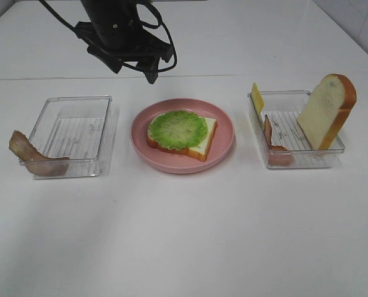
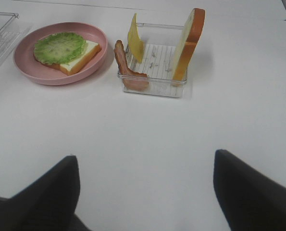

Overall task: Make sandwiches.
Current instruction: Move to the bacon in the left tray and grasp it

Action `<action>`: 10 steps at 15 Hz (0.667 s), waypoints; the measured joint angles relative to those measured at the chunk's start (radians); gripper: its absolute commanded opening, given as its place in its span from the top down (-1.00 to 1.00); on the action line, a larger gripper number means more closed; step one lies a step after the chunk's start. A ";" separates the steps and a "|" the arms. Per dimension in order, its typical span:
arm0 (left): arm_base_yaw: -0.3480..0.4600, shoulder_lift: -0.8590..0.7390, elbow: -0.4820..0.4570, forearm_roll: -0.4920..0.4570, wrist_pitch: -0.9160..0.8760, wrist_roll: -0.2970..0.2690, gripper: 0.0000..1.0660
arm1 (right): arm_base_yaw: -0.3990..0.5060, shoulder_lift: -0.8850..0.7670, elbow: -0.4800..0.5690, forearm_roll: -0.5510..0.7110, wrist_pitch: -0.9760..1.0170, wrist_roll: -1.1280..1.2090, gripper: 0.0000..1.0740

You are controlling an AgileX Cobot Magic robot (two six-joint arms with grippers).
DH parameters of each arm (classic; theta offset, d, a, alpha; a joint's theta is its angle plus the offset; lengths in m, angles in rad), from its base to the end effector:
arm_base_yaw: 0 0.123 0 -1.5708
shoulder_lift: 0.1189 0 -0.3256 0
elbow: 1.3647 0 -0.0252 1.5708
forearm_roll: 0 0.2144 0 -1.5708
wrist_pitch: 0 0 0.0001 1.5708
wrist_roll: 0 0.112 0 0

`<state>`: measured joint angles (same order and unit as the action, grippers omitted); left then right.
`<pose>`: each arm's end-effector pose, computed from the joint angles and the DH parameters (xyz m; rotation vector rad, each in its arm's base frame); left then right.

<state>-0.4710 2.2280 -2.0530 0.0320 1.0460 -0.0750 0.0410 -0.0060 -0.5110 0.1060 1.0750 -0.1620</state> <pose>0.4391 -0.2201 0.2602 0.5462 2.6543 -0.1215 -0.0623 0.0079 0.2518 -0.2133 2.0262 0.0508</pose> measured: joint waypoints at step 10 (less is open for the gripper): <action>0.118 -0.085 0.019 -0.090 0.165 -0.044 -0.32 | 0.000 0.000 0.000 0.000 0.000 0.000 -0.37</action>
<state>-0.3530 2.1430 -2.0340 -0.0580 1.2110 -0.1190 0.0410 -0.0060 -0.5110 0.1060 1.0750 -0.1620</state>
